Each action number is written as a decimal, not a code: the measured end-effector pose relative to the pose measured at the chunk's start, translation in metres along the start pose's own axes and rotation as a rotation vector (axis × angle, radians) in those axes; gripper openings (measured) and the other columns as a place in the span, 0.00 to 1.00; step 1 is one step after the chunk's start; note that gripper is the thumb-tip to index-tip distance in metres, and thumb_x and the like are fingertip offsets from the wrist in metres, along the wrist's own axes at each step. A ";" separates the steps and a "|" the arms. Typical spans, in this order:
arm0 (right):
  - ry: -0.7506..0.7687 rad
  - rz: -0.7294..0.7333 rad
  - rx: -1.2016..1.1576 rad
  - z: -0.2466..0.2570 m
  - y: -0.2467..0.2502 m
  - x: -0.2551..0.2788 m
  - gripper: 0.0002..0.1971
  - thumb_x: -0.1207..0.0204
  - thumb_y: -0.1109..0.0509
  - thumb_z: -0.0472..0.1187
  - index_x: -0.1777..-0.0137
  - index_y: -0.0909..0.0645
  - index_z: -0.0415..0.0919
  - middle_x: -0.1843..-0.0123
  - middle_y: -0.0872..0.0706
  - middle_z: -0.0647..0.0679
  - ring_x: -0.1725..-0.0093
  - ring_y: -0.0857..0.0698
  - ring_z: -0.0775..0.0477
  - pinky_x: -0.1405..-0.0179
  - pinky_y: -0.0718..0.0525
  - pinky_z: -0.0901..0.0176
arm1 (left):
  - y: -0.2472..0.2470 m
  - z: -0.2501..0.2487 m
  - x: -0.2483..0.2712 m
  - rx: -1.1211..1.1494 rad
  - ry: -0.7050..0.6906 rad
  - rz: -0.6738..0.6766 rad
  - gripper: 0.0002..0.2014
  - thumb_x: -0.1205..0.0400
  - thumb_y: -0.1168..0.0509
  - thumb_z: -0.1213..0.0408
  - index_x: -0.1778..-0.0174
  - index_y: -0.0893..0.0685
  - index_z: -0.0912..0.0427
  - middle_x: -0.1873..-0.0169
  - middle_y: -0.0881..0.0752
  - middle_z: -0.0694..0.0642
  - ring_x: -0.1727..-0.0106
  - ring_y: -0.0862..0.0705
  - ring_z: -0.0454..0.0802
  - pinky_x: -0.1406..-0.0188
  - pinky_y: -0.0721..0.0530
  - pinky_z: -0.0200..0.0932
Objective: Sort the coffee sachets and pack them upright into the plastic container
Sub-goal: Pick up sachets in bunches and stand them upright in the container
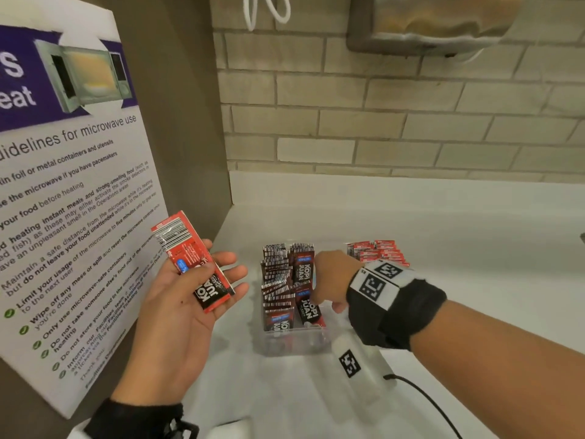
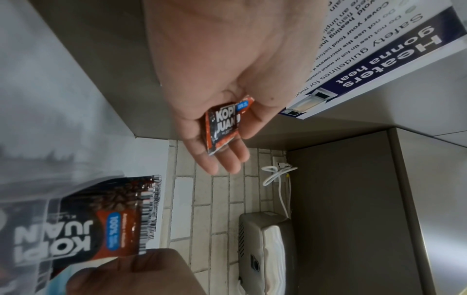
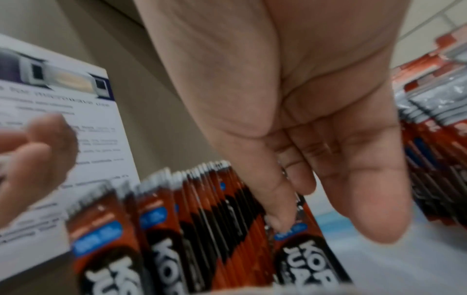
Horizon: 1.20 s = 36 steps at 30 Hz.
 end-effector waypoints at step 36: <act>-0.089 -0.115 -0.419 -0.025 -0.031 -0.038 0.12 0.28 0.26 0.37 0.49 0.17 0.30 0.49 0.12 0.37 0.49 0.12 0.40 0.53 0.14 0.54 | -0.001 0.019 0.004 -0.049 0.085 -0.007 0.10 0.18 0.43 0.73 0.50 0.19 0.59 0.64 0.11 0.58 0.62 0.10 0.53 0.60 0.10 0.49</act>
Point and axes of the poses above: each hand's wrist, its own x-axis away from the middle knuckle, its own y-axis out of the back of the hand, z = x × y, the point moved 6 cm from there along -x, towards the middle knuckle
